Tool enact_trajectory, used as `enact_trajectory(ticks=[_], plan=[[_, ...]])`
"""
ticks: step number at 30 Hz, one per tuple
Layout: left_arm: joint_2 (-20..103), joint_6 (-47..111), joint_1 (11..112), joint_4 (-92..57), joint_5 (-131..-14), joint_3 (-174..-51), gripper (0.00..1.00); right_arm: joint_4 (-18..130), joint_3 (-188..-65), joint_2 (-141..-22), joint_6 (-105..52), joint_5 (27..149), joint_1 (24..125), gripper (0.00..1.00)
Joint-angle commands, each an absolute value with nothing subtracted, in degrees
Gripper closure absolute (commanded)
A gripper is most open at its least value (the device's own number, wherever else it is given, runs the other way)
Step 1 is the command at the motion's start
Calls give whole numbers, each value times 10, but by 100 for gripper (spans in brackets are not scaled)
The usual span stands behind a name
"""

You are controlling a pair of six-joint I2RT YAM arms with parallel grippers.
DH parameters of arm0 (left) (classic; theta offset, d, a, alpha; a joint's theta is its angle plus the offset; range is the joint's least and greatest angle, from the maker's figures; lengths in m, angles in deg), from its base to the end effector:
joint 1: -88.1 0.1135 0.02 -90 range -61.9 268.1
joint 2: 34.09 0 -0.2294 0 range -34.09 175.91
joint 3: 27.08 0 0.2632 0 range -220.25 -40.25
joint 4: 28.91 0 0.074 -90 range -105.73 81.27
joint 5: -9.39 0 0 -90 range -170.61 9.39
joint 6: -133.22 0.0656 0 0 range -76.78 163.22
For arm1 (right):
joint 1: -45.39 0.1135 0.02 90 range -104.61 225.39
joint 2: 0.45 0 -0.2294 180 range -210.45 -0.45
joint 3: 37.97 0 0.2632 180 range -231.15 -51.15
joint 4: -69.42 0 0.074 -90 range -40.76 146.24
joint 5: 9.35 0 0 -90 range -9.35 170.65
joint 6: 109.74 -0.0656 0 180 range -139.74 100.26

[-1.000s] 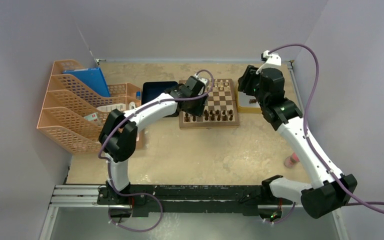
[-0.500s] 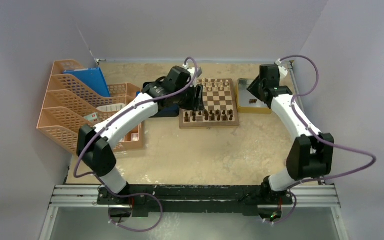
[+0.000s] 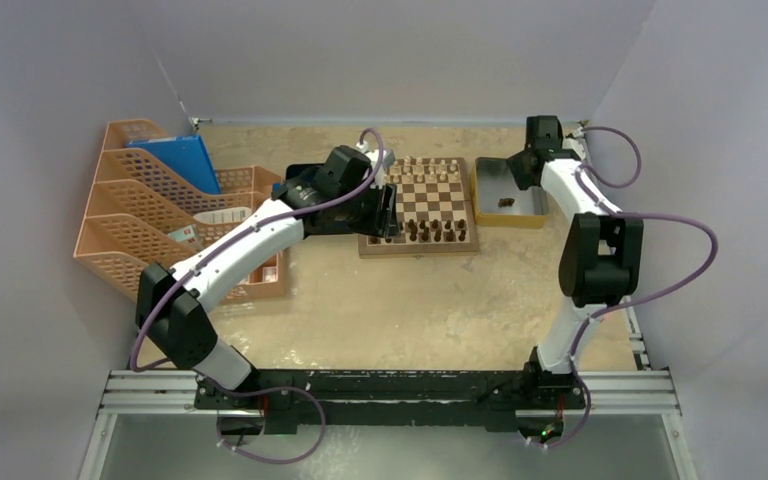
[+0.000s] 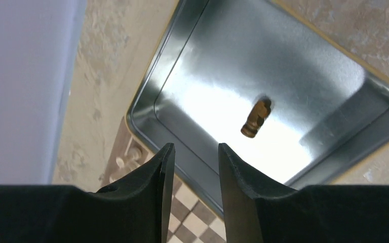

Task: Set up the chess pieces on the board
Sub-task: Pick up the chess piece from the storage box.

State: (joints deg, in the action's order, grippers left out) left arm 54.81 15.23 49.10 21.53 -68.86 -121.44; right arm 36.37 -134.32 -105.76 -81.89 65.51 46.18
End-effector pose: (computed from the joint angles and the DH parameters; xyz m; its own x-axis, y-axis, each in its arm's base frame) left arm 0.2833 -0.2466 0.2702 -0.8268 0.0783 -0.5571 0.3851 0.8006 -0.4591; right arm 0.4428 -0.0110 0.2019 -0.1528 0.8515 -0.5017 0.6761 0.4603 0.5753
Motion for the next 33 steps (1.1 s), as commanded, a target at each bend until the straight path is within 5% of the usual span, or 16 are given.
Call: enact_trajectory(ticks=[1, 33], plan=[[519, 146, 494, 199, -689, -1228, 51, 330, -1403, -1087, -874, 631, 456, 60], [482, 155, 494, 232, -726, -1216, 51, 336, -1374, -1181, -963, 662, 455, 60]])
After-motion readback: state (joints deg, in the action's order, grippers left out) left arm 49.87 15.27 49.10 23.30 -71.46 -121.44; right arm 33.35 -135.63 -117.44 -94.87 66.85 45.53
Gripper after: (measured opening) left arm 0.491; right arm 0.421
